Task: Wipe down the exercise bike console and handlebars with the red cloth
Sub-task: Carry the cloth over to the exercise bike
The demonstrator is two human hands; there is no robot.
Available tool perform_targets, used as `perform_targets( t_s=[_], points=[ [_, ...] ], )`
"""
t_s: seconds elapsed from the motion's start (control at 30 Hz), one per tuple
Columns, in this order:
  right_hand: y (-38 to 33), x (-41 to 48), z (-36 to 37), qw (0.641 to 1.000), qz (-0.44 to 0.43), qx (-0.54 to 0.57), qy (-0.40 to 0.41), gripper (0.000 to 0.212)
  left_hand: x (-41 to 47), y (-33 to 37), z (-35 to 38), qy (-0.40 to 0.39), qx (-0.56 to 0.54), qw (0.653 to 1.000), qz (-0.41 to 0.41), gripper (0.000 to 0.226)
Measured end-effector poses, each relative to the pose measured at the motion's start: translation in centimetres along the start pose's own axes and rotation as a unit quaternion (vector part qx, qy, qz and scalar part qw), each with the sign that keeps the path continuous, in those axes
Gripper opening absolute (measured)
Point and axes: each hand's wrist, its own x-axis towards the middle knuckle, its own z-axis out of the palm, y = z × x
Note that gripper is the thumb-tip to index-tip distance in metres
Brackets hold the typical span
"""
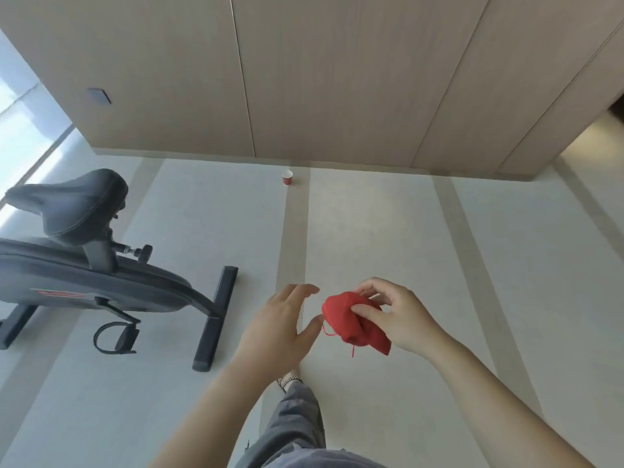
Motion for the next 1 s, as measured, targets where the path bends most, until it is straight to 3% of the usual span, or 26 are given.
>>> perform_targets(
  t_s=[0.13, 0.4, 0.77, 1.0],
  points=[
    [-3.4, 8.5, -1.8, 0.999, -0.015, -0.009, 0.027, 0.020, 9.0, -2.1, -3.8, 0.005, -0.009, 1.000, 0.005, 0.041],
    [-9.5, 24.8, -3.6, 0.985, -0.143, -0.101, 0.008, 0.030, 22.1, -6.9, -11.6, 0.030, -0.021, 0.999, -0.016, 0.041],
    [-14.8, 49.6, -2.2, 0.960, -0.235, -0.134, -0.076, 0.027, 40.2, -16.0, -19.2, 0.081, -0.022, 0.994, -0.072, 0.039],
    [-20.5, 66.8, -2.6, 0.935, -0.291, -0.132, -0.152, 0.030, 51.3, -21.2, -26.0, 0.102, -0.002, 0.983, -0.156, 0.039]
  ],
)
